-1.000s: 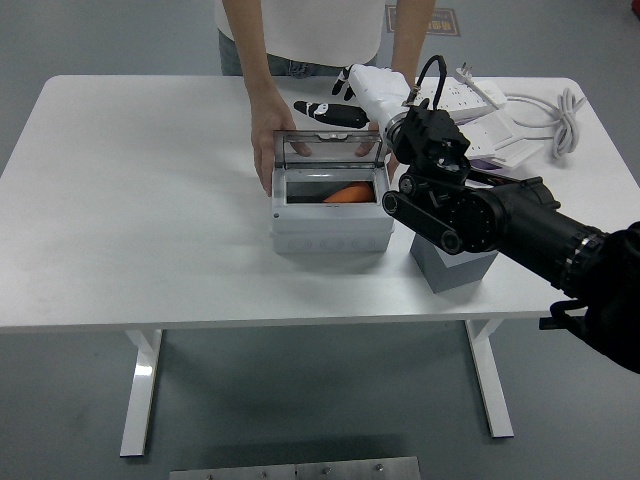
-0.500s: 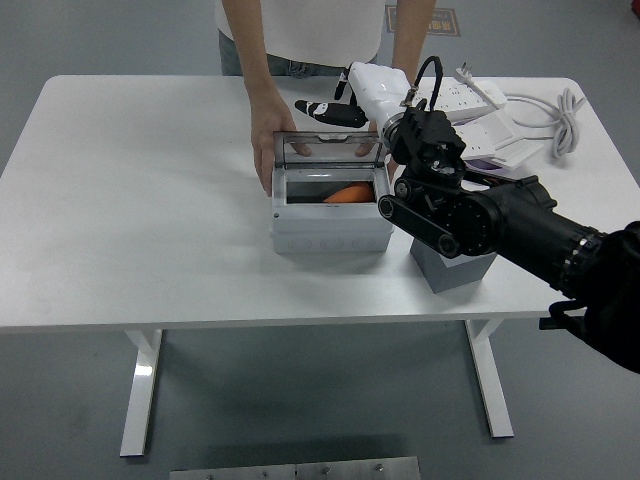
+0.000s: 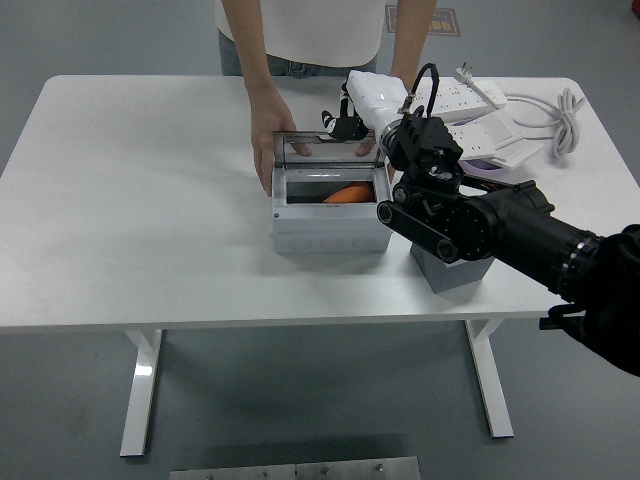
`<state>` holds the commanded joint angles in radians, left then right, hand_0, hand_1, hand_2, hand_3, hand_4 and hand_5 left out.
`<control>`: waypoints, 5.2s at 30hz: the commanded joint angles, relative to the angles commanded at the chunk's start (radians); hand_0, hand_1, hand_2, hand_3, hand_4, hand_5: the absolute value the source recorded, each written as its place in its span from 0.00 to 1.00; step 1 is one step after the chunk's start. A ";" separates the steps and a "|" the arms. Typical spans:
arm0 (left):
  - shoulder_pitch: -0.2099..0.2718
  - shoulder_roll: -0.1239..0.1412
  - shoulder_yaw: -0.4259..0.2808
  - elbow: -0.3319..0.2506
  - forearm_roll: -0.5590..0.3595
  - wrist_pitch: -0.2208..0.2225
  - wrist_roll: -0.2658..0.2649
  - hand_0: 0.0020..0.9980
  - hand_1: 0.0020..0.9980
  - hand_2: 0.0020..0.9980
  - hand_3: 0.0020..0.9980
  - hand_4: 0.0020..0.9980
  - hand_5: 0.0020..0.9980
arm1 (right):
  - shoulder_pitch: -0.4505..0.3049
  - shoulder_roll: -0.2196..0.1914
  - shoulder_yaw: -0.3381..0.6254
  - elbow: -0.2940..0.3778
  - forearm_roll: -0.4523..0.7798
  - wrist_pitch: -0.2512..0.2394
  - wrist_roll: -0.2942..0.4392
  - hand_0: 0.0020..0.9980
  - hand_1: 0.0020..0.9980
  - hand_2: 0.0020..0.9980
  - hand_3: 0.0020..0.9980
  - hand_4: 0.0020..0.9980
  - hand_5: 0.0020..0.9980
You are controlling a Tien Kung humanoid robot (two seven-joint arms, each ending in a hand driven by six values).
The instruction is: Fetch the battery,place it into the box,close the lid of the box
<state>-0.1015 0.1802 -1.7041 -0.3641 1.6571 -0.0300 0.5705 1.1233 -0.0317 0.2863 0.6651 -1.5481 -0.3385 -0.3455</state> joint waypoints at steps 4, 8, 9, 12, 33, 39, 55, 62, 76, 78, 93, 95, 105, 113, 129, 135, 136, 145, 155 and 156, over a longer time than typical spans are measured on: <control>0.001 0.001 -0.001 -0.001 0.002 0.000 0.001 0.51 0.72 0.58 0.53 0.16 0.00 | 0.004 -0.002 0.003 -0.005 0.009 0.004 0.009 0.04 0.16 0.22 0.26 0.64 0.46; 0.000 0.001 -0.001 0.000 0.003 -0.001 0.000 0.51 0.72 0.58 0.53 0.16 0.00 | 0.006 -0.003 0.003 -0.009 0.018 0.007 0.015 0.04 0.16 0.22 0.26 0.64 0.46; 0.000 0.000 -0.001 0.000 0.003 -0.001 0.000 0.50 0.72 0.58 0.53 0.15 0.00 | 0.006 -0.003 0.003 -0.009 0.020 0.008 0.017 0.04 0.16 0.22 0.27 0.64 0.47; 0.000 0.000 0.000 0.000 0.004 -0.002 0.000 0.50 0.72 0.58 0.53 0.15 0.00 | 0.006 -0.004 0.005 -0.011 0.026 0.008 0.022 0.04 0.16 0.22 0.27 0.64 0.47; 0.006 -0.001 -0.002 -0.001 0.006 -0.003 0.002 0.50 0.71 0.58 0.53 0.13 0.00 | -0.004 -0.001 0.023 -0.022 0.076 -0.021 0.061 0.50 0.38 0.43 0.39 1.00 1.00; 0.004 -0.002 -0.004 -0.001 0.009 -0.004 0.002 0.50 0.72 0.58 0.53 0.13 0.00 | -0.011 0.003 0.024 -0.022 0.083 -0.033 0.061 0.58 0.44 0.46 0.41 1.00 1.00; 0.006 -0.006 0.000 0.000 0.001 0.001 -0.001 0.50 0.71 0.58 0.53 0.11 0.00 | -0.041 0.011 0.008 0.000 0.085 -0.043 0.048 0.60 0.48 0.48 0.42 1.00 1.00; 0.010 -0.006 0.005 0.000 -0.009 0.006 -0.001 0.50 0.71 0.58 0.53 0.11 0.00 | -0.055 0.011 0.010 0.035 0.063 -0.038 0.016 0.60 0.48 0.48 0.42 1.00 1.00; 0.016 -0.006 0.014 0.000 -0.030 0.017 -0.001 0.50 0.72 0.58 0.53 0.11 0.00 | -0.059 -0.012 0.005 0.108 0.006 -0.009 -0.045 0.54 0.43 0.45 0.40 1.00 1.00; 0.016 -0.005 0.014 0.000 -0.030 0.017 -0.001 0.50 0.72 0.58 0.53 0.11 0.00 | -0.061 -0.016 0.008 0.123 -0.006 0.005 -0.063 0.54 0.43 0.45 0.40 1.00 1.00; 0.019 -0.009 0.013 0.000 -0.029 0.016 0.000 0.50 0.72 0.58 0.53 0.12 0.00 | -0.100 -0.058 0.061 0.223 -0.077 0.091 -0.163 0.40 0.36 0.39 0.40 1.00 0.99; 0.019 -0.010 0.014 0.000 -0.030 0.016 0.000 0.50 0.72 0.58 0.53 0.12 0.00 | -0.104 -0.061 0.063 0.231 -0.082 0.099 -0.170 0.40 0.36 0.39 0.40 1.00 0.99; 0.019 -0.012 0.014 0.000 -0.030 0.016 0.000 0.50 0.72 0.58 0.53 0.12 0.00 | -0.111 -0.067 0.065 0.261 -0.099 0.126 -0.197 0.39 0.35 0.39 0.39 0.99 1.00; 0.016 -0.014 0.014 0.000 -0.030 0.015 -0.001 0.50 0.72 0.58 0.53 0.12 0.00 | -0.120 -0.067 0.054 0.265 -0.094 0.137 -0.205 0.37 0.34 0.39 0.39 0.99 1.00; 0.016 -0.015 0.012 0.000 -0.026 0.014 0.000 0.50 0.72 0.58 0.53 0.12 0.00 | -0.124 -0.082 0.088 0.261 -0.098 0.156 -0.210 0.34 0.33 0.39 0.39 0.96 0.99; 0.019 -0.017 0.014 0.000 -0.029 0.014 0.001 0.50 0.72 0.58 0.53 0.12 0.00 | -0.154 -0.125 0.191 0.288 -0.126 0.174 -0.213 0.33 0.33 0.39 0.39 0.96 0.99; 0.020 -0.018 0.014 0.000 -0.030 0.014 0.001 0.50 0.72 0.58 0.53 0.12 0.00 | -0.161 -0.132 0.209 0.295 -0.133 0.176 -0.213 0.33 0.33 0.39 0.39 0.96 0.99; 0.023 -0.027 0.020 0.001 -0.040 0.016 -0.002 0.50 0.72 0.58 0.53 0.12 0.00 | -0.295 -0.196 0.425 0.395 -0.169 0.199 -0.141 0.32 0.33 0.37 0.39 0.96 0.99; 0.026 -0.037 0.026 0.003 -0.051 0.018 -0.004 0.50 0.72 0.58 0.53 0.12 0.00 | -0.489 -0.203 0.703 0.389 0.029 0.008 0.154 0.20 0.26 0.32 0.37 0.96 0.96; 0.026 -0.038 0.026 0.003 -0.051 0.017 -0.004 0.50 0.72 0.58 0.53 0.12 0.00 | -0.505 -0.205 0.728 0.386 0.069 0.004 0.193 0.20 0.26 0.32 0.37 0.96 0.96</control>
<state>-0.0755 0.1426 -1.6782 -0.3609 1.6059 -0.0130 0.5665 0.6183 -0.2363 1.0140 1.0512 -1.4794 -0.3344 -0.1522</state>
